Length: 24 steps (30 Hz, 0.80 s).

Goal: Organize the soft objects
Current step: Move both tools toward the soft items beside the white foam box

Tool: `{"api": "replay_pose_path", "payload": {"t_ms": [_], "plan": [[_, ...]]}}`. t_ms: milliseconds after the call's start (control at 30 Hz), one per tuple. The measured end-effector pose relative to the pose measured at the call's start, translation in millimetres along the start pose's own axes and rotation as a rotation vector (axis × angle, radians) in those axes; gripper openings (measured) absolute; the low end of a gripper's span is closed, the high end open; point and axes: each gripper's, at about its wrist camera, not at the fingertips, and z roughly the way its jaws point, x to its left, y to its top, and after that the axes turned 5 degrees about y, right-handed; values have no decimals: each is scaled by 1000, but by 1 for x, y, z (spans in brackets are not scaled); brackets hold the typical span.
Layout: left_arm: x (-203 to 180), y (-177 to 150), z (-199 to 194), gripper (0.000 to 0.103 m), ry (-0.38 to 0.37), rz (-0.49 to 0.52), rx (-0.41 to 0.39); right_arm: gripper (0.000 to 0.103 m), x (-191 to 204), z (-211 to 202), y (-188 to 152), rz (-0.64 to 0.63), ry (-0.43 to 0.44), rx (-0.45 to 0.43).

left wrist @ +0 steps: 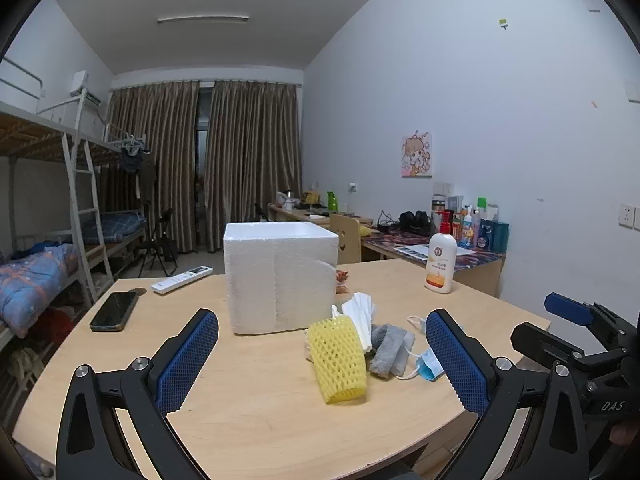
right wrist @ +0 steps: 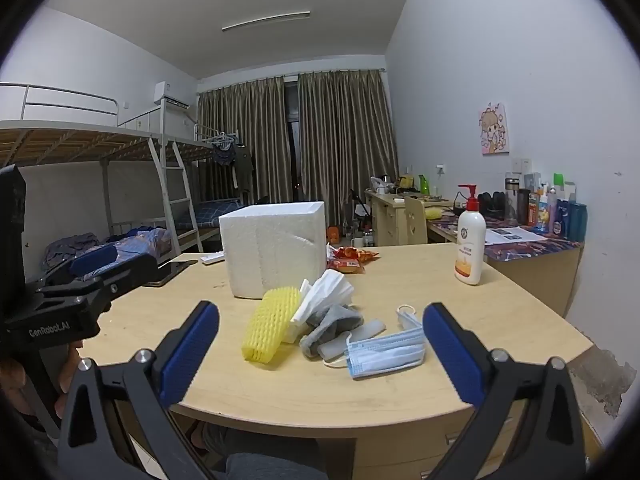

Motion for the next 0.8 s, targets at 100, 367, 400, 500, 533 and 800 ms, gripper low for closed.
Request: {"api": "replay_pose_path", "payload": {"t_ms": [100,367,400,500,533,800], "plan": [[0,0,1,103,1,4,4,103,2,0,-1,-6,-4,1],[2,-2,4,103,-10,-13,17,103,-2,-1,3,-6,-2,-1],[2,-2,4,103,-11,-14,19,103,-2,-1,3,-6,1,0],[1,-1,6,103,-12,-12,24,103,-2,-1,4,-8,1,1],[2,-1,6,103,-13,-13,25,103,-1,0,3,-7,2,3],[2,-2,17,103,-24,-16,50,103,-7,12,3,6,5,22]]}}
